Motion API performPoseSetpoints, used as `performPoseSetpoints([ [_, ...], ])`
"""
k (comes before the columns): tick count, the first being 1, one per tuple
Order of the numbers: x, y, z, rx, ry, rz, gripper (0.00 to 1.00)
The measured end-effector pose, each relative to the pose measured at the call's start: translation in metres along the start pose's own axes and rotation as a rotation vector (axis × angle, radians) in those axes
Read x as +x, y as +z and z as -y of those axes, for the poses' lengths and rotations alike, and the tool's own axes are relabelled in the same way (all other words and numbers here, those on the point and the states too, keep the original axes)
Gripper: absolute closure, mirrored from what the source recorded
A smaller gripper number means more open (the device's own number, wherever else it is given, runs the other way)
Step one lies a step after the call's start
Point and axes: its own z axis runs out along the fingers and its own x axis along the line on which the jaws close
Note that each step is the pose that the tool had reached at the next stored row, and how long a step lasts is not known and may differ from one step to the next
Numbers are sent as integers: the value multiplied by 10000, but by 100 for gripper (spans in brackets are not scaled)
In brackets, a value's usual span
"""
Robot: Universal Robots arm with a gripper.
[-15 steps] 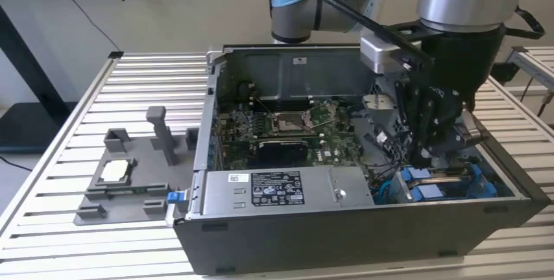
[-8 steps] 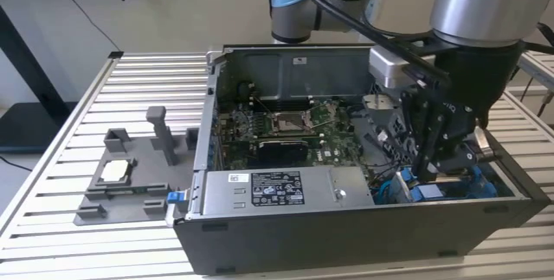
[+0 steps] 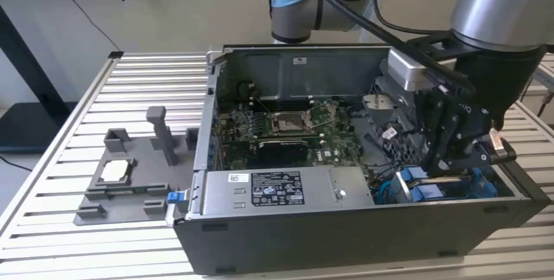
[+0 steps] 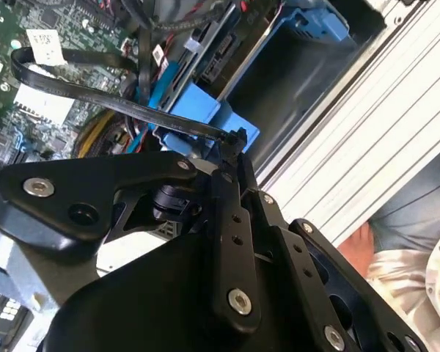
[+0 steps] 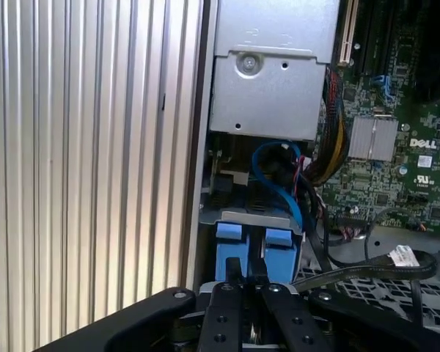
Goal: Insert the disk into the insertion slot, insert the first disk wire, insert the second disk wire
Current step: 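Insert the second disk wire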
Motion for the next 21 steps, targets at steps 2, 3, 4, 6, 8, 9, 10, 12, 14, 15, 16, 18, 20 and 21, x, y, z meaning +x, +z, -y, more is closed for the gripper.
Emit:
performPoseSetpoints([
  [2, 4, 4, 32, 14, 15, 173, 84],
  [3, 6, 7, 44, 24, 32, 293, 84],
  [4, 6, 9, 53, 37, 63, 425, 84],
  [6, 7, 13, 63, 66, 159, 669, 84],
  [8, 7, 17, 65, 93, 308, 889, 84],
  [9, 7, 19, 66, 101, 390, 972, 84],
  [10, 7, 20, 67, 105, 469, 1036, 84],
  [12, 10, 22, 73, 108, 523, 1125, 84],
  [14, 28, 25, 92, 71, 533, 1234, 84],
  [15, 41, 27, 105, 34, 536, 1283, 84],
  [16, 54, 29, 117, -3, 539, 1328, 84],
  [18, 82, 35, 136, -126, 544, 1401, 84],
  [20, 106, 41, 155, -307, 545, 1453, 84],
  [21, 118, 44, 167, -397, 547, 1477, 84],
])
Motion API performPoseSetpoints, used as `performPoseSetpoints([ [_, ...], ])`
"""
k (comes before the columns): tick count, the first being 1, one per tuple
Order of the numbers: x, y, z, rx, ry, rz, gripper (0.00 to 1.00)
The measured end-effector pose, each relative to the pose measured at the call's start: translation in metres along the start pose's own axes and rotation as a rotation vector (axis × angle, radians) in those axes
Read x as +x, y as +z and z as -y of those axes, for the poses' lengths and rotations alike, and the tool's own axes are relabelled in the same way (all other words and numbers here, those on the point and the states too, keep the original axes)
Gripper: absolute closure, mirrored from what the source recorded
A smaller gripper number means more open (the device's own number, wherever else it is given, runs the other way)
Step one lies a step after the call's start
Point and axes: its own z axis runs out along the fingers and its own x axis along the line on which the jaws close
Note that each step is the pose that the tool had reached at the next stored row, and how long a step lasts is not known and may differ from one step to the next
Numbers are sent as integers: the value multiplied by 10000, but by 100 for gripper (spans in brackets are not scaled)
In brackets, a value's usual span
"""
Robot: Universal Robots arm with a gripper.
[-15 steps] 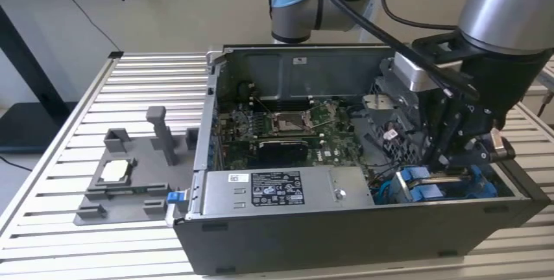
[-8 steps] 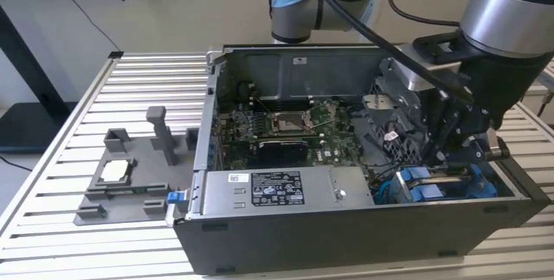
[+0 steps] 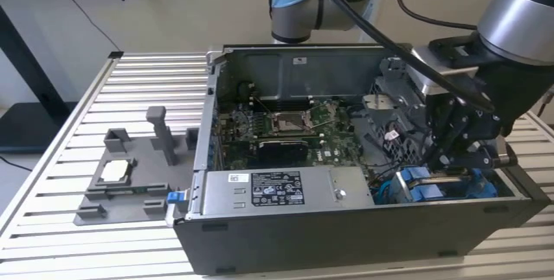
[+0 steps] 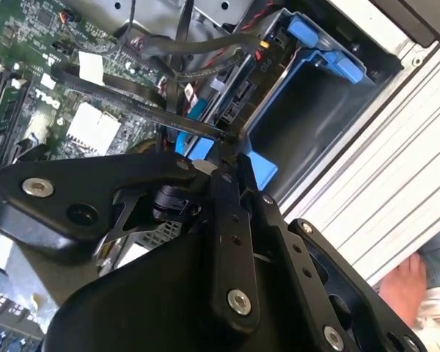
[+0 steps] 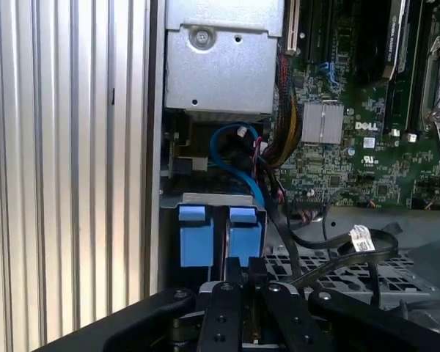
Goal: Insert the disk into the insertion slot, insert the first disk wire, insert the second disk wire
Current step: 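Insert the second disk wire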
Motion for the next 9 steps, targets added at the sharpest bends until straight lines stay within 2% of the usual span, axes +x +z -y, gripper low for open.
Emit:
performPoseSetpoints([
  [1, 10, 0, 14, -71, 6, 19, 84],
  [3, 27, 4, 49, -138, 12, 60, 84],
  [7, 36, 21, 152, -173, 18, 87, 84],
  [9, 37, 35, 172, -170, 68, 86, 84],
])
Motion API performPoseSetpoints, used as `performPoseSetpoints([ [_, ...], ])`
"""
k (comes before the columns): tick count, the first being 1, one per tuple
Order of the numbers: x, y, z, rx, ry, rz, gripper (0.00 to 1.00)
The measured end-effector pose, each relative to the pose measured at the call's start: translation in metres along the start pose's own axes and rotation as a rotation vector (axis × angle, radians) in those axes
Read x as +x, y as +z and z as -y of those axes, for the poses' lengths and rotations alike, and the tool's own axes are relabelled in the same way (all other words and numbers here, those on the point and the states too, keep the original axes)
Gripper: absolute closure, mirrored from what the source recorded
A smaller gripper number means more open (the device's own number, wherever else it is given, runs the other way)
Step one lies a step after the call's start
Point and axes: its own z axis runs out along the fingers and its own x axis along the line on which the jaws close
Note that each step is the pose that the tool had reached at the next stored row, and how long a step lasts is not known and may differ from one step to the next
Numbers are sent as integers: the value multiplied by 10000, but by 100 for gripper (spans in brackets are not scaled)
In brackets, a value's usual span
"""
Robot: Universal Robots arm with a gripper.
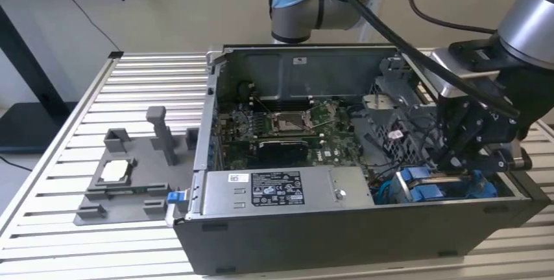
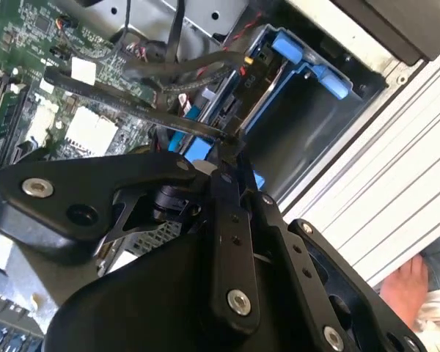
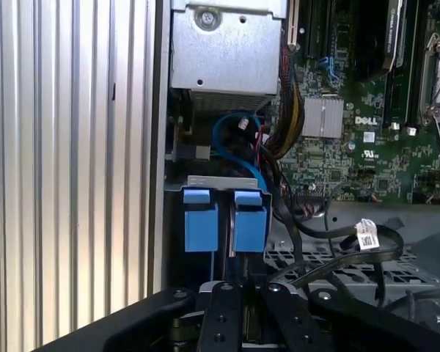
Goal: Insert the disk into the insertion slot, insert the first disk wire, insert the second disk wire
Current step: 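Insert the second disk wire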
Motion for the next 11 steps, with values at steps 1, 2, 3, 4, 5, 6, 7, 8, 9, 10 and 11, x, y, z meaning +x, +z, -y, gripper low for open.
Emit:
performPoseSetpoints([
  [1, 1, 7, 6, 3, 40, -3, 84],
  [2, 2, 16, 13, 5, 78, -2, 84],
  [3, 3, 24, 21, 8, 121, -4, 84],
  [4, 4, 32, 28, 11, 163, -5, 84],
  [5, 4, 38, 31, 10, 205, -4, 84],
  [6, 4, 40, 34, -6, 242, -7, 84],
  [7, 4, 39, 37, -9, 255, -7, 84],
  [8, 5, 40, 36, -10, 256, -7, 84],
  [9, 5, 40, 36, -10, 257, -6, 84],
  [10, 5, 41, 37, -12, 257, -5, 84],
  [11, 5, 42, 41, -49, 258, 0, 84],
])
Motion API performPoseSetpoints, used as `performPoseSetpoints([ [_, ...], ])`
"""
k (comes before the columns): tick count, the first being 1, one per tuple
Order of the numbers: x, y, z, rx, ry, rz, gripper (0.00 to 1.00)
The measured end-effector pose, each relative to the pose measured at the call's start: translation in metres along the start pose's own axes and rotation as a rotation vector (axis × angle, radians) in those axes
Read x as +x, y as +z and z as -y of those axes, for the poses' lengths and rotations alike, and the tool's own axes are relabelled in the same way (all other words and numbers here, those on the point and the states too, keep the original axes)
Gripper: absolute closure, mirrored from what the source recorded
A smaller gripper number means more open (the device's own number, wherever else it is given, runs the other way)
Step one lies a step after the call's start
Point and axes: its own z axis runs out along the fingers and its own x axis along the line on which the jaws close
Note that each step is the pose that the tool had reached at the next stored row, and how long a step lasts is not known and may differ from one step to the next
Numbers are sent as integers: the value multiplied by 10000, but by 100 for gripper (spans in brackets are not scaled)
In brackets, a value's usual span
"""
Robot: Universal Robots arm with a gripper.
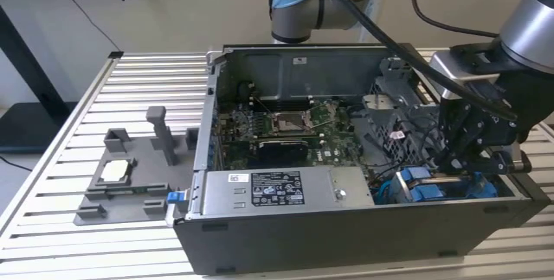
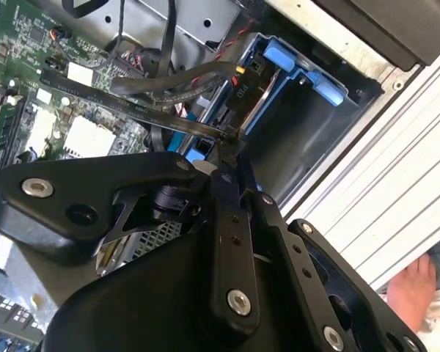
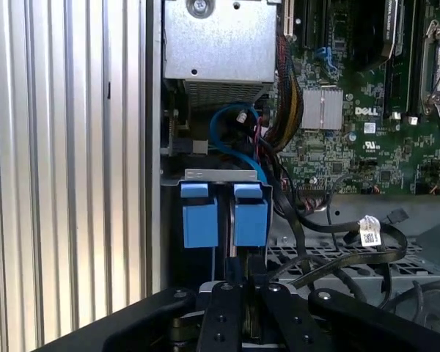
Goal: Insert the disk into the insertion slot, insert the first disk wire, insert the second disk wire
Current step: 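Insert the second disk wire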
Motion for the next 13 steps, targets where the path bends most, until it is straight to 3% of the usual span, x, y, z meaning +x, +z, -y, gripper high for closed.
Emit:
performPoseSetpoints([
  [1, 1, 1, 4, -48, 4, 27, 84],
  [4, 0, 0, 12, -81, 13, 278, 84],
  [5, 0, 4, 21, -80, 29, 326, 84],
  [7, 1, 21, 33, -88, 84, 341, 84],
  [9, 2, 33, 35, -169, 160, 338, 84],
  [13, 3, 42, 47, -149, 433, 337, 84],
])
